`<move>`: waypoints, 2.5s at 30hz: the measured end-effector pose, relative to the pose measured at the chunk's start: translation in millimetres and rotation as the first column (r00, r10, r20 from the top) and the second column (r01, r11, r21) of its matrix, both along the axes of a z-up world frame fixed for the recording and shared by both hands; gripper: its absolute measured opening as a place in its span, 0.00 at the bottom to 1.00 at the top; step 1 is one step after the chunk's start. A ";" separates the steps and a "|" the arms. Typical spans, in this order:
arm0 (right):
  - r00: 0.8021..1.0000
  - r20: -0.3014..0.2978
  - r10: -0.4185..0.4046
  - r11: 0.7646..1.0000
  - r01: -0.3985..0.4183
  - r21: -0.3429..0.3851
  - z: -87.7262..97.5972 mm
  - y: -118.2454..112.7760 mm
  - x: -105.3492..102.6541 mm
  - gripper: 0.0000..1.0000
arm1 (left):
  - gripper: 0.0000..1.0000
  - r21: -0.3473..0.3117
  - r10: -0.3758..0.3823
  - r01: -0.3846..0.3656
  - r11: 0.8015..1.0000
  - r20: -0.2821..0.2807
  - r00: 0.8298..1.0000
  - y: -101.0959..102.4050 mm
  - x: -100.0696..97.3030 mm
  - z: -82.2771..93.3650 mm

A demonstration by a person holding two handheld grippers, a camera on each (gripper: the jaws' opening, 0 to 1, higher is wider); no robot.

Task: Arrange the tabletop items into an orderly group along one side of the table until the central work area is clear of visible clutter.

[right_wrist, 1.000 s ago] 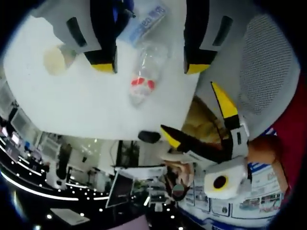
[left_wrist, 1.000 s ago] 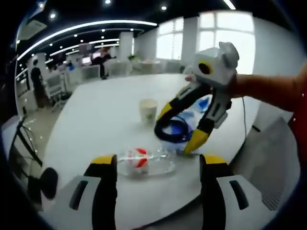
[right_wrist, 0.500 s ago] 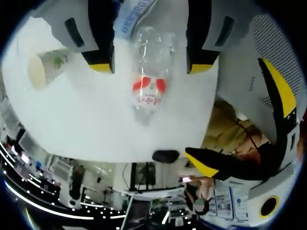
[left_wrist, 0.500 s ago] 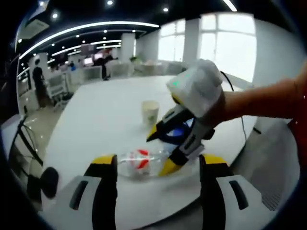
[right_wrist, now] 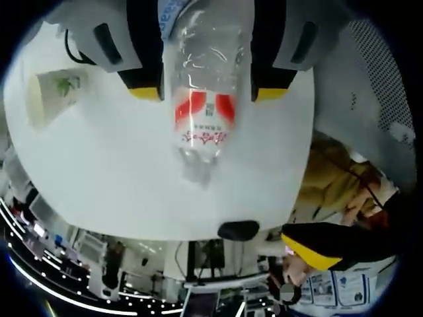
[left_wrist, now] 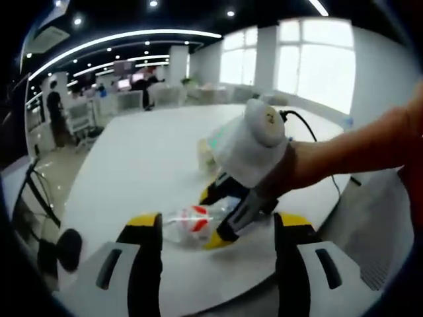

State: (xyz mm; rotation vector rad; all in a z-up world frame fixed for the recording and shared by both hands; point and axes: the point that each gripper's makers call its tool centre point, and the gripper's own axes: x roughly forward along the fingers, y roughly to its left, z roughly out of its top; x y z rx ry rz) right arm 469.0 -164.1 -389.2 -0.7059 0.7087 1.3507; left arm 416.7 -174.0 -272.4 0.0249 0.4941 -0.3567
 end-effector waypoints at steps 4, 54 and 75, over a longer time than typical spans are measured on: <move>1.000 0.011 0.004 1.000 -0.004 -0.020 -3.5 0.0 -0.1 0.49 | 0.65 -0.003 0.005 -0.005 1.000 0.001 1.000 0.4 0.0 0.7; 0.979 -0.131 -0.154 0.976 0.171 0.134 6.8 25.4 3.6 0.37 | 0.65 0.002 0.013 -0.013 1.000 -0.020 1.000 1.3 -0.6 -3.5; 0.986 -0.100 -0.130 0.899 0.160 0.408 51.4 26.5 1.5 0.36 | 0.64 -0.113 0.091 -0.091 0.989 -0.010 0.996 16.5 3.3 4.8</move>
